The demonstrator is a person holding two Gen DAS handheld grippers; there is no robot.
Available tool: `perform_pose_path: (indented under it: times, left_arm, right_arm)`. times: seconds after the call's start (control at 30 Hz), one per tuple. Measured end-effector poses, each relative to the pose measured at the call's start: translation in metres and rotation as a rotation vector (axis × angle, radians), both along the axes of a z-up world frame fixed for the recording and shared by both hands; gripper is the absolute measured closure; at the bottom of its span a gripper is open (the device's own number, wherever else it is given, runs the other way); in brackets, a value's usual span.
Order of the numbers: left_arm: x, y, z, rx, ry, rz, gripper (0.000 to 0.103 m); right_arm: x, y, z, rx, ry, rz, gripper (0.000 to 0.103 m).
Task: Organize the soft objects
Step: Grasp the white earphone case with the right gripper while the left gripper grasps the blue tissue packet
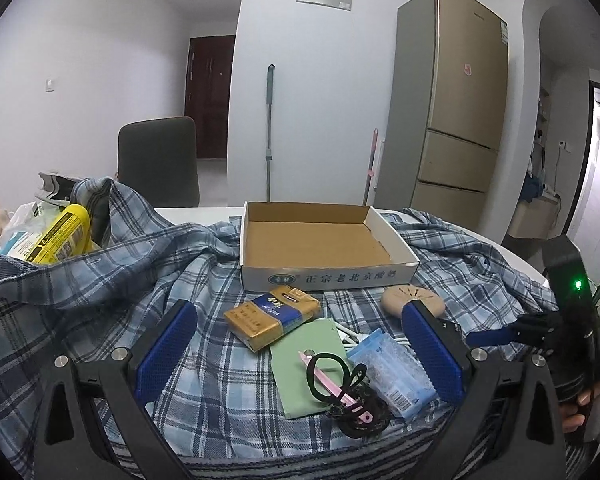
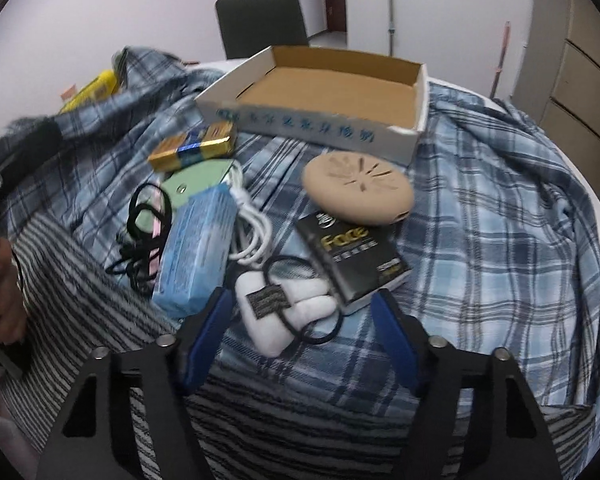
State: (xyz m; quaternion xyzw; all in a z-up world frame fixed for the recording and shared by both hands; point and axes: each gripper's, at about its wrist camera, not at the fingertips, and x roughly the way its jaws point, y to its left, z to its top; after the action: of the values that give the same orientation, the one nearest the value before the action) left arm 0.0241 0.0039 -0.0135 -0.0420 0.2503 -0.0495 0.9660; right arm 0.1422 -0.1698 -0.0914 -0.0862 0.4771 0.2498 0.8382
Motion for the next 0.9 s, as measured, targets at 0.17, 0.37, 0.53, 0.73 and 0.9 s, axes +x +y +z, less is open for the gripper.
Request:
perform_pose_path:
  times: [0.17, 0.37, 0.53, 0.73, 0.9]
  left_arm:
    - [0.002, 0.000, -0.002, 0.000, 0.016, 0.000, 0.000]
    - [0.002, 0.000, -0.002, 0.002, 0.012, -0.011, 0.000]
    - [0.002, -0.006, -0.003, -0.006, 0.024, -0.059, 0.000]
    - [0.016, -0.016, 0.005, 0.031, 0.093, -0.264, 0.000]
    - [0.020, -0.035, 0.014, 0.170, 0.114, -0.455, 0.000]
  right_arm:
    - [0.001, 0.007, -0.001, -0.021, 0.021, 0.029, 0.055]
    - [-0.002, 0.008, 0.003, 0.006, 0.015, 0.044, 0.079]
    - [-0.012, 0.003, 0.020, 0.045, -0.063, 0.047, 0.079]
    - [-0.020, -0.028, 0.049, 0.121, -0.232, -0.052, 0.079]
    - [-0.020, -0.048, 0.058, 0.170, -0.280, -0.075, 0.079]
